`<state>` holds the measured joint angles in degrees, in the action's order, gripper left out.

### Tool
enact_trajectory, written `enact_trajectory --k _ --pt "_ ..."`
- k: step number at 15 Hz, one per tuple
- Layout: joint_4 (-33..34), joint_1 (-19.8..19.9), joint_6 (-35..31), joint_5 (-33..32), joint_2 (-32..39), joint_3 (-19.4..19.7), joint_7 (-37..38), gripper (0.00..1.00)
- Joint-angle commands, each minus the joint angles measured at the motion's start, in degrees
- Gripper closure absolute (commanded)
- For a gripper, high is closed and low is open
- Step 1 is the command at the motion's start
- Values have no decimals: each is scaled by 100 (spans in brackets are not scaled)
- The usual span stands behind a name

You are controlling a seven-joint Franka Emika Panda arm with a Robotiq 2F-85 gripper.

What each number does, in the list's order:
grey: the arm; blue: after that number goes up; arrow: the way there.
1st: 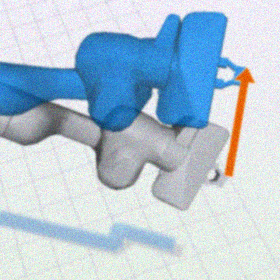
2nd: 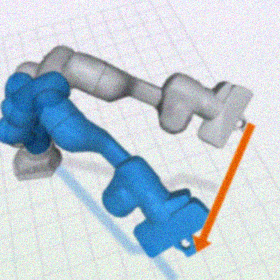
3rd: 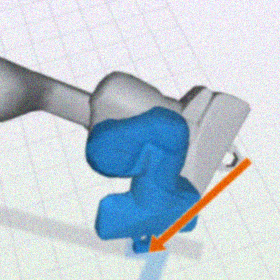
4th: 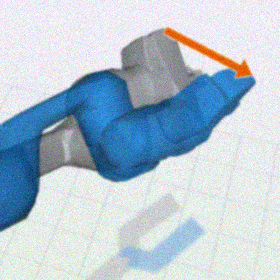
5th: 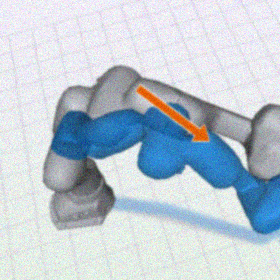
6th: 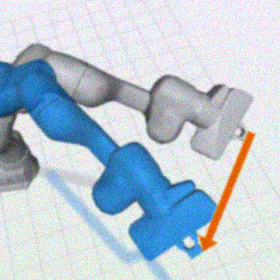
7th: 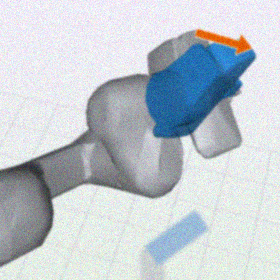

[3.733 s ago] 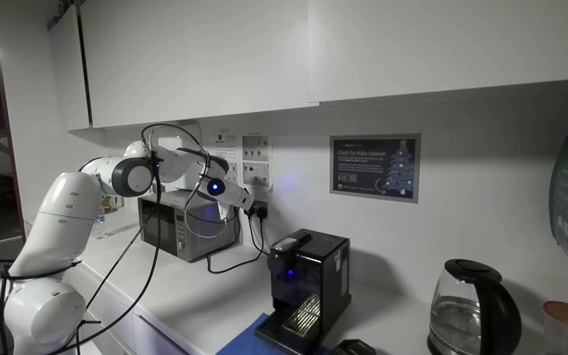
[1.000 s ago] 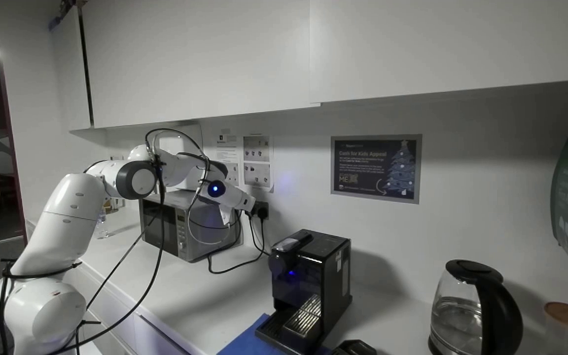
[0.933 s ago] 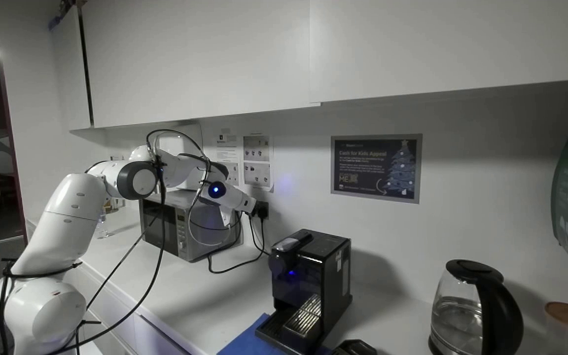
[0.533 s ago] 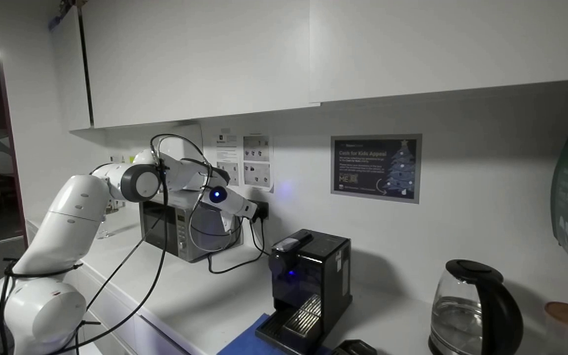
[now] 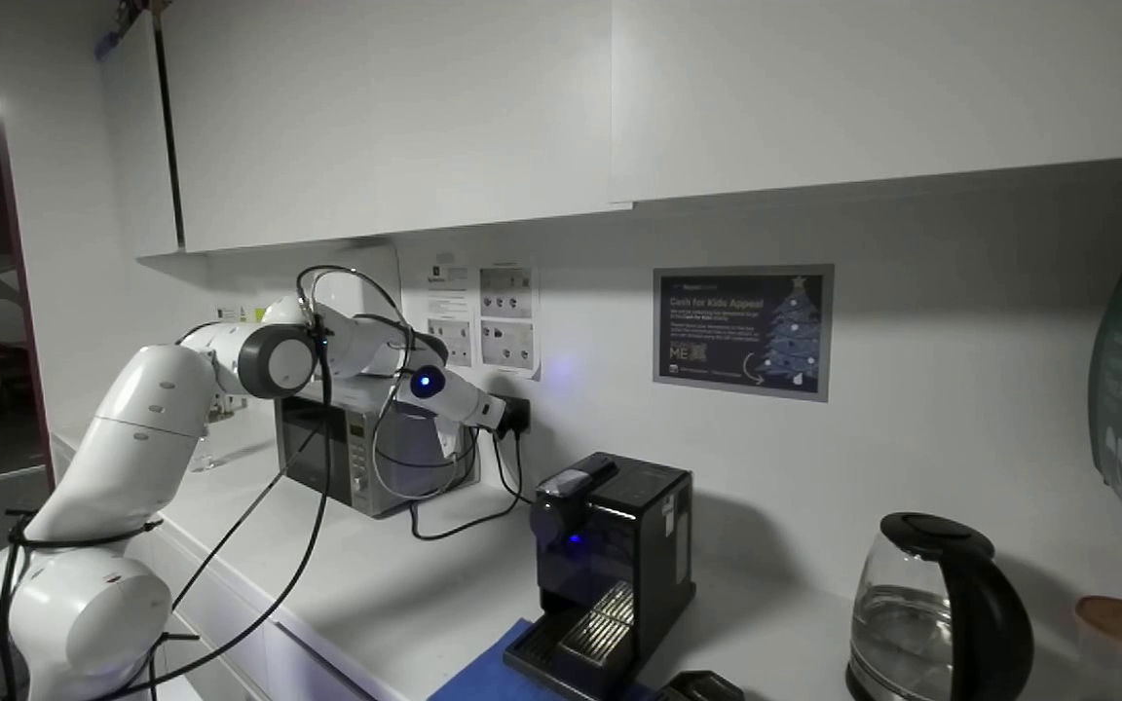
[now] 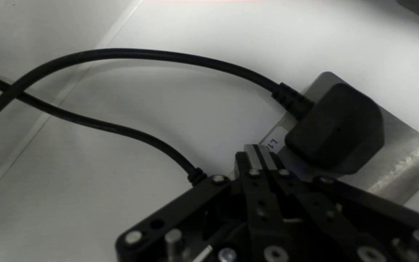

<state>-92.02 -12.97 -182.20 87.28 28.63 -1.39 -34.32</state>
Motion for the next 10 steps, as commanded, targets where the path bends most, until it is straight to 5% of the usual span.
enact_trajectory --k 1,10 --pt "-500 -136 -239 -504 -306 206 518 100" --pt "-1085 -330 -196 -1018 -876 534 1066 100"
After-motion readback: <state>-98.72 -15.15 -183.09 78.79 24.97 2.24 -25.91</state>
